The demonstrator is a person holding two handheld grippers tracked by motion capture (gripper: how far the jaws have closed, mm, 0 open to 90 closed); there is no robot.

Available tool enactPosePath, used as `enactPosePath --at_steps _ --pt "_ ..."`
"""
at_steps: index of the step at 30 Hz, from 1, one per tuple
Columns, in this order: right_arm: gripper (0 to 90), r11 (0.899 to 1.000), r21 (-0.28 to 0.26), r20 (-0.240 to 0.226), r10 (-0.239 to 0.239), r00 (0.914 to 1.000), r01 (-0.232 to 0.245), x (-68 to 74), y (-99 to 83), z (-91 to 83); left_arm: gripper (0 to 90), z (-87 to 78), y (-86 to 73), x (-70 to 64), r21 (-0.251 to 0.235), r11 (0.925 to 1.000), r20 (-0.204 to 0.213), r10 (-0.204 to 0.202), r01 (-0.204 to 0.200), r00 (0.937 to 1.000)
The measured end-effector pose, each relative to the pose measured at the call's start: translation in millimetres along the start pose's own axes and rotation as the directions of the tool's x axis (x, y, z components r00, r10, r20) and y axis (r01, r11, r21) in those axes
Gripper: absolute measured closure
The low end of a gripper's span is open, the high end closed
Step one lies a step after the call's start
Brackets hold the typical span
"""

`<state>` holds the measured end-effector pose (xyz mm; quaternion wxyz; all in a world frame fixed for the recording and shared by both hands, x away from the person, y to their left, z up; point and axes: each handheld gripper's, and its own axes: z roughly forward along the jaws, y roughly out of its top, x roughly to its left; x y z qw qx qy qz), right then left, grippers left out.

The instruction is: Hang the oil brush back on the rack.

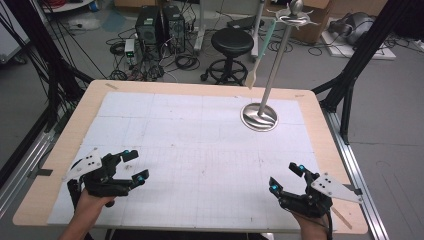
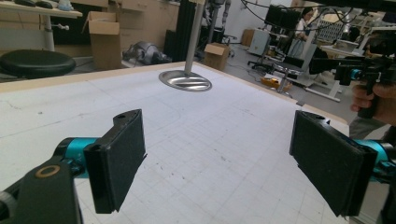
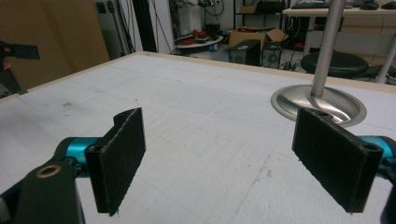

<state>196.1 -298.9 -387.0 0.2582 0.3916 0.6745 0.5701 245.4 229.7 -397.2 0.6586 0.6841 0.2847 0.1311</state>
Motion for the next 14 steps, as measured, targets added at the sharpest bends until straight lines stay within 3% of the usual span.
enactPosePath --at_steps 14 --pt "16.6 1.0 0.006 -0.006 0.014 0.9999 -0.014 -0.3 -3.1 1.1 18.7 0.0 -1.0 0.1 -0.005 1.0 0.009 -0.006 0.006 0.9999"
